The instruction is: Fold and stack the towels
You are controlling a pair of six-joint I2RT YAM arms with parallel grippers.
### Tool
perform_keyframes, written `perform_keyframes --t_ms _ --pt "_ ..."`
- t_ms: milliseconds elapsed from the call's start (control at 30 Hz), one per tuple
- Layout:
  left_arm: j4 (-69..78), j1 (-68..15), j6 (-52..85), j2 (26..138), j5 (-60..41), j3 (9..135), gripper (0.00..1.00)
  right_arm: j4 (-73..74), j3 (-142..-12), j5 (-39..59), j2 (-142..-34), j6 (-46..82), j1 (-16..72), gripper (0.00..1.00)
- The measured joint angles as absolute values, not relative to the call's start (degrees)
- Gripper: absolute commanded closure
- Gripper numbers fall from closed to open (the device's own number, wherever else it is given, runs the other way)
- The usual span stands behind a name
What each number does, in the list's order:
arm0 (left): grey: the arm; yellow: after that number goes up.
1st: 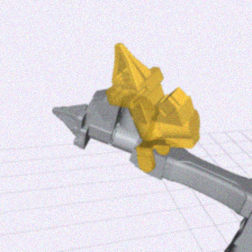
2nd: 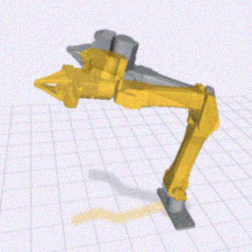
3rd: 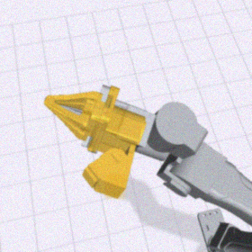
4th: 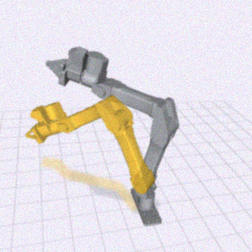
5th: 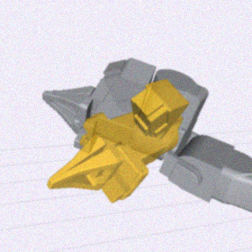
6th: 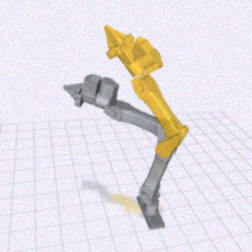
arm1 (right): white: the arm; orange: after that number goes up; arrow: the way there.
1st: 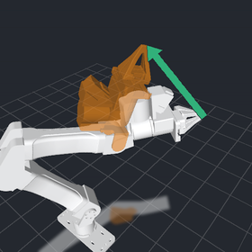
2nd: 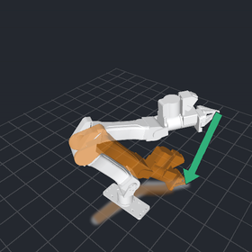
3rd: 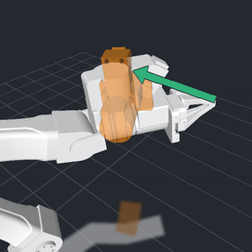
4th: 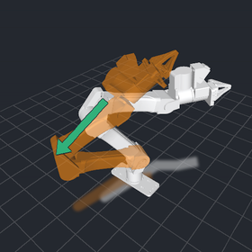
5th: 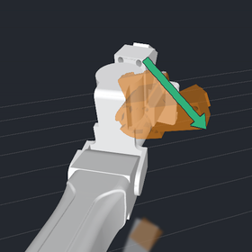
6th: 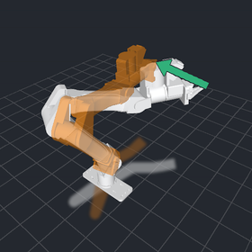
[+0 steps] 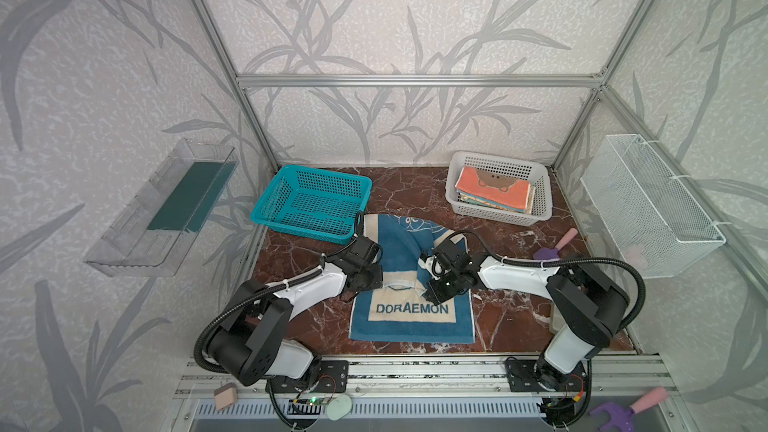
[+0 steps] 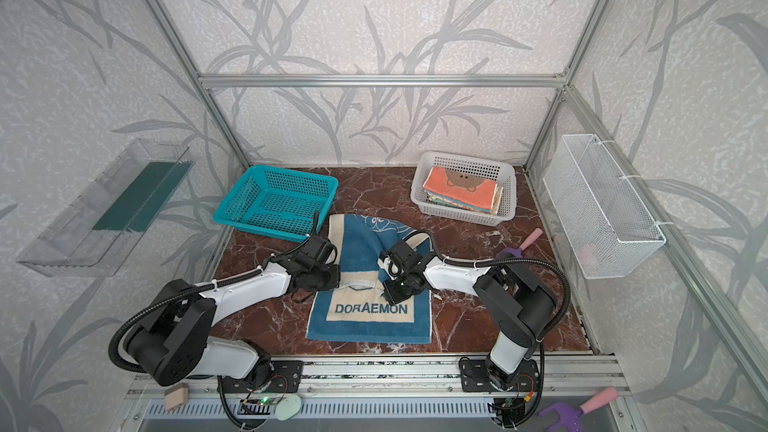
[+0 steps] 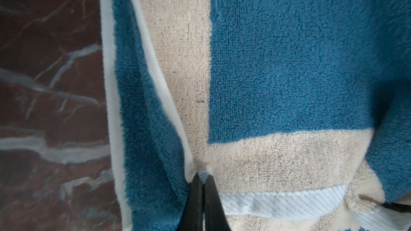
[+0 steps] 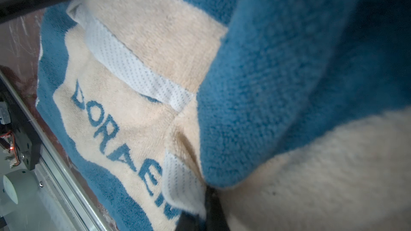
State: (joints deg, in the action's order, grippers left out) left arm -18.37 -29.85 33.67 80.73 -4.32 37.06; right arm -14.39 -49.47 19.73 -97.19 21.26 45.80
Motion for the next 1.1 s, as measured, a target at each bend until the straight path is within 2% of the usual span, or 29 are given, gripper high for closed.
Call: perform_keyframes --t_ms 233,400,600,767,1100 --pt "-27.55 -29.58 34.26 77.34 -1.58 40.45 1.00 -29.12 -59.09 15.70 -97.30 19.05 43.11 1.00" --pt "-32.36 -27.49 31.09 77.30 -0.80 56.95 1.00 -39.59 -74.06 10.15 -94.67 13.37 37.32 1.00" --pt "-32.75 -19.66 26.85 80.07 -3.11 76.77 1.00 -43.18 -90.98 6.28 -93.17 4.93 28.47 1.00" --pt "-33.43 -16.27 24.12 86.04 -4.64 86.78 1.00 -46.41 -107.79 4.95 -99.96 -2.46 24.58 1.00" --pt "-34.37 -13.80 23.92 89.73 -7.84 87.24 1.00 -56.40 -132.53 5.65 -116.09 -11.77 20.29 1.00"
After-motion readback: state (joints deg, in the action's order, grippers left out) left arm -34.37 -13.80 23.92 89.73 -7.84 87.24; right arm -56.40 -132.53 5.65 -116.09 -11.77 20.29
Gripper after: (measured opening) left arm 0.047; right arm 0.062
